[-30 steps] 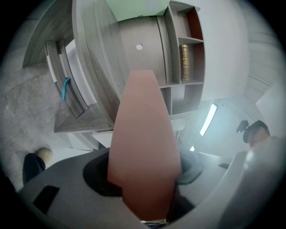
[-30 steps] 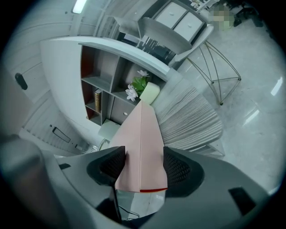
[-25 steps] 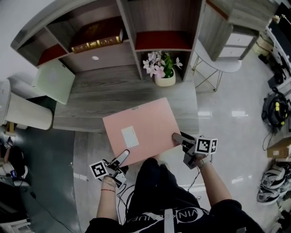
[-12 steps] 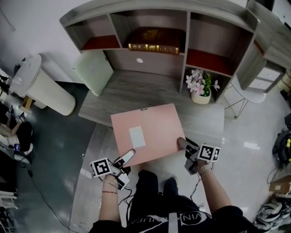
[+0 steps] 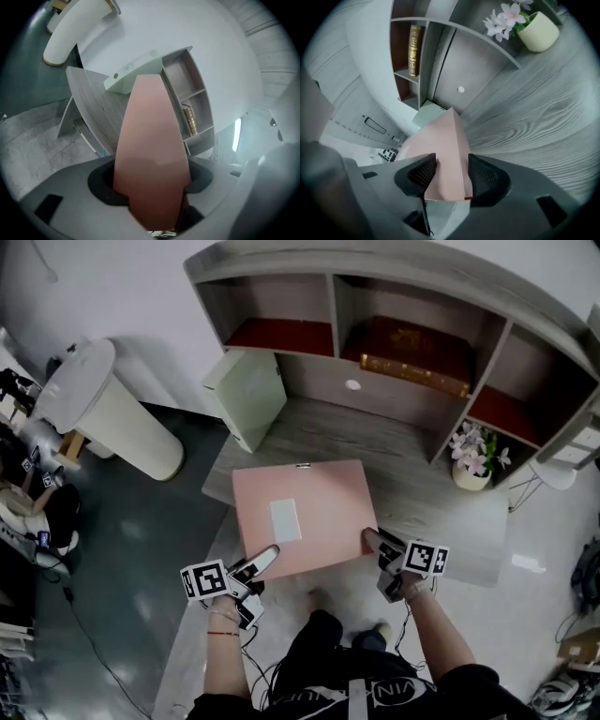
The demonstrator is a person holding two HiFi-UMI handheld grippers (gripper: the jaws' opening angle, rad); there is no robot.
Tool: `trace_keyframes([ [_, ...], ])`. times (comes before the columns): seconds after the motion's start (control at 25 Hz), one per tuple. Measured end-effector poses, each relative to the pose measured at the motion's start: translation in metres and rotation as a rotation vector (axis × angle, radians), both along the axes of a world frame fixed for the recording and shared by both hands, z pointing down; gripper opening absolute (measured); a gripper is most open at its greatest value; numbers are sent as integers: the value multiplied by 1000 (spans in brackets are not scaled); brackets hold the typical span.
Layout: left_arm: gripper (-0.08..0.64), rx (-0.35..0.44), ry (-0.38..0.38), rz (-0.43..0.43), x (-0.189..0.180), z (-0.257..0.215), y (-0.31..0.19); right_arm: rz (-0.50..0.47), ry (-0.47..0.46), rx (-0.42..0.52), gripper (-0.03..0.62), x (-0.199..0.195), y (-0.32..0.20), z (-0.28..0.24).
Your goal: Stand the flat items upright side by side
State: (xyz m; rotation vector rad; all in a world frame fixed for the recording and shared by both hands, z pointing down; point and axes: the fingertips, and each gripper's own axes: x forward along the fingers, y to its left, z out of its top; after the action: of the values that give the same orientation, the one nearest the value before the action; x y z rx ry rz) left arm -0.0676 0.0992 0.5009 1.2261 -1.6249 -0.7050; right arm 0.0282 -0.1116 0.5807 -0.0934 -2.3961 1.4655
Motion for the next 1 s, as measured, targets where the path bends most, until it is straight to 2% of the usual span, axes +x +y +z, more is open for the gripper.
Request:
trace_keyframes([
  [0.2, 285, -41, -44, 14, -59, -10, 18, -16, 13, 4, 205, -61, 25, 3],
  [0.4, 285, -79, -105, 72, -102, -16, 12, 30, 23, -37, 202, -97, 29, 13],
  [0.56, 285, -114, -154, 121, -131, -22, 0, 85, 41, -44, 198, -120, 28, 20],
  [0.72, 287, -157, -238, 177, -153, -36, -19, 115, 60, -25, 192, -144, 21, 21],
  [0.84, 286, -186, -294, 211, -169, -45, -36, 146, 58, -46, 193, -162, 11, 23],
  [1.0, 288, -242, -366, 248, -191, -55, -53, 124, 79, -43, 182, -192, 7, 27],
])
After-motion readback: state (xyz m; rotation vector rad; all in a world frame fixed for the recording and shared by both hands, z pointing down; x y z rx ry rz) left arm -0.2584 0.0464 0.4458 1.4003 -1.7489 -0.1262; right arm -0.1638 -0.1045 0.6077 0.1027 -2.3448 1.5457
